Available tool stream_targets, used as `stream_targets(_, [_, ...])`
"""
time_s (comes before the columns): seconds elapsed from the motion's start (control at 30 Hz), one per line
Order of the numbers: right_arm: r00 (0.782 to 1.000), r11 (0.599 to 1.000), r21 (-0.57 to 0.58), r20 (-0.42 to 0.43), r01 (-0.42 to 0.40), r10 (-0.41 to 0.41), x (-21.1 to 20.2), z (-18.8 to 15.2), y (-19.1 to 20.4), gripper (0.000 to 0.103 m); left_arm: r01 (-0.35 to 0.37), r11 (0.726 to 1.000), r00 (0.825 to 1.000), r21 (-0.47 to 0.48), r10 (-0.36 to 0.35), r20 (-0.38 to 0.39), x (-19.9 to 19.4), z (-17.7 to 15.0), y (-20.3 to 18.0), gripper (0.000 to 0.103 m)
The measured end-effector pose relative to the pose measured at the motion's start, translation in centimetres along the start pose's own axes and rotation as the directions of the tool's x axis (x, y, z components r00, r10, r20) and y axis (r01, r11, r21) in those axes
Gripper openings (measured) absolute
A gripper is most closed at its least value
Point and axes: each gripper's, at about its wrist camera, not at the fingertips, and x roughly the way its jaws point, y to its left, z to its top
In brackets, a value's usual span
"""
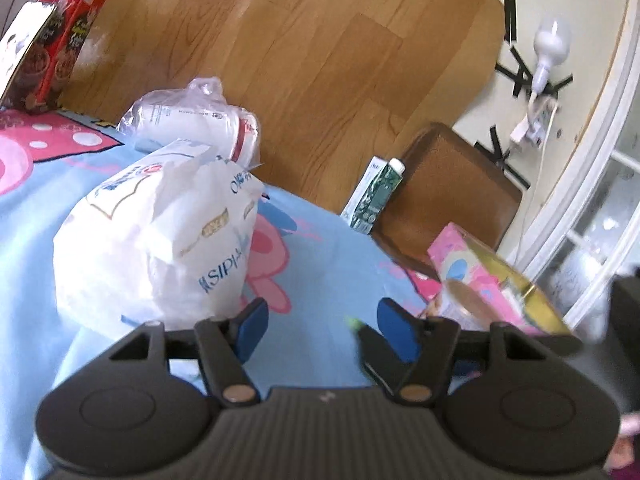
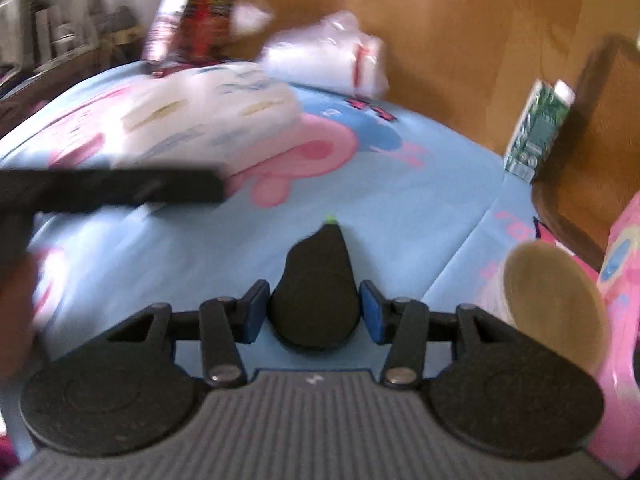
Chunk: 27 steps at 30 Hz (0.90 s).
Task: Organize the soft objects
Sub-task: 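Grasp the black oval pouch with the right tool, then grasp the black pouch with the left tool while the right tool releases it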
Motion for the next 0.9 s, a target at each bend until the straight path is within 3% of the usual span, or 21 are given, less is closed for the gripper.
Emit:
stream_targets(0.2, [0.995,0.998,0.007,0.078,-0.057,0.057,-3.9,-5.1,1.1,0.052,-0.003,0.999,1.0,0.036,0.004,-0.025,0.3,-0.2,-0.6,0.064])
stream_targets(0.4, [0.984,0.992,0.129,0.18,-0.005,-0.018,-7.1,-9.4,1.5,0.053,0.021,0.998,0.998,0.067,-0.017,-0.067,0.8,-0.5,-1.1,0.064])
stream_targets(0.47, [0.978,0.987,0.157,0.199,0.023,-0.054,-7.5,-10.4,1.3,0.064,0.026,0.996,0.997,0.084,-0.02,-0.08,0.9,-0.6,-1.4,0.064])
stream_targets(0.7, [0.97,0.98,0.193,0.223,0.05,-0.093,-8.2,-11.9,0.3,0.067,0.002,0.991,0.995,0.136,0.012,-0.101,1.2,-1.0,-2.4,0.064])
stream_targets(0.9, [0.969,0.983,0.174,0.231,0.051,-0.091,-7.8,-11.7,0.8,0.067,0.005,0.993,0.988,0.118,0.013,-0.156,0.7,-1.9,-3.5,0.064])
